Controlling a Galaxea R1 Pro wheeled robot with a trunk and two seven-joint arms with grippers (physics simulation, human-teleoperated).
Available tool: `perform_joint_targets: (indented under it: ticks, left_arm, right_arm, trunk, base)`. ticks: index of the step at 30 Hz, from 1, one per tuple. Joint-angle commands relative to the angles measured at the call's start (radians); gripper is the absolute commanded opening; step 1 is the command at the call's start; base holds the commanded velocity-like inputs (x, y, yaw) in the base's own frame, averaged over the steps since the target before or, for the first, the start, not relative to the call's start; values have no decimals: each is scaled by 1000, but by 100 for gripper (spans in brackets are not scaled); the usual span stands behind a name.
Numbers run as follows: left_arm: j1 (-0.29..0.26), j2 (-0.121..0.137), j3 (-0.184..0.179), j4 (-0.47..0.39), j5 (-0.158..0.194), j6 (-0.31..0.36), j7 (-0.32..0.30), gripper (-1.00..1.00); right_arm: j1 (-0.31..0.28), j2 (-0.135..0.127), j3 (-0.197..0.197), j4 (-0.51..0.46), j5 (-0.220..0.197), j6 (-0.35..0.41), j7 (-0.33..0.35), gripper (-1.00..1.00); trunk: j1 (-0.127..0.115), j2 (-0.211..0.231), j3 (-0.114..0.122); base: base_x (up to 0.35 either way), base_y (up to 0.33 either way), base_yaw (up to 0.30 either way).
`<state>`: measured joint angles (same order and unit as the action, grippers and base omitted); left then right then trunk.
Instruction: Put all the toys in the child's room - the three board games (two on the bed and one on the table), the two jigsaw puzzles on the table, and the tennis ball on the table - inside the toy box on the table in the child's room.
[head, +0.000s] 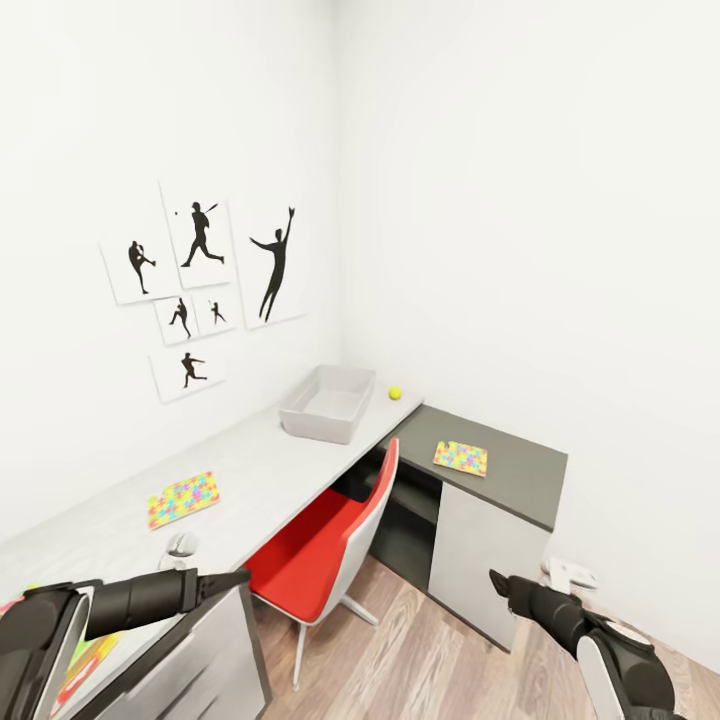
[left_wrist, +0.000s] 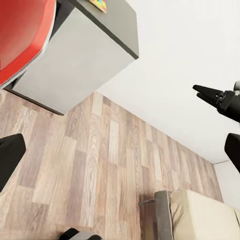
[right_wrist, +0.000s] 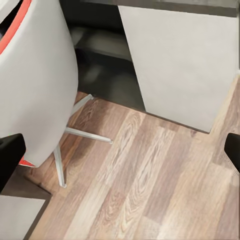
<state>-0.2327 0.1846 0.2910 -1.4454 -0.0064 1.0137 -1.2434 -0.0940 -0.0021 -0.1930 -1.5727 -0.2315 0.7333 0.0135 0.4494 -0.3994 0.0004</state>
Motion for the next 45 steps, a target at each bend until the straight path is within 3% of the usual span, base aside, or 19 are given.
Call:
perform_joint_targets:
  ticks: [1,11,28,45]
  left_arm:
    - [0,4,7,4,-1,-1,-9,100]
    - [-2,25,36,9,1,-19,-20,100]
    - [-2,27,39,10,4,-15,-24,100]
    - [-2,26,39,10,5,-14,-24,100]
  right_arm:
    - [-9,-3,-2,-1,-2,26,2,100]
    - [-44,0,-6,-2,-2,117,2,100]
    - [-59,13,4,-2,-3,127,2,100]
    - [-59,13,4,-1,-2,126,1,100]
  trunk:
    - [1,-1,0]
    - [1,-1,0]
    - [1,-1,0]
    - [1,-1,0]
  base:
    - [170,-205,0]
    - [153,-241,0]
    - [36,-272,4]
    - [0,-48,254]
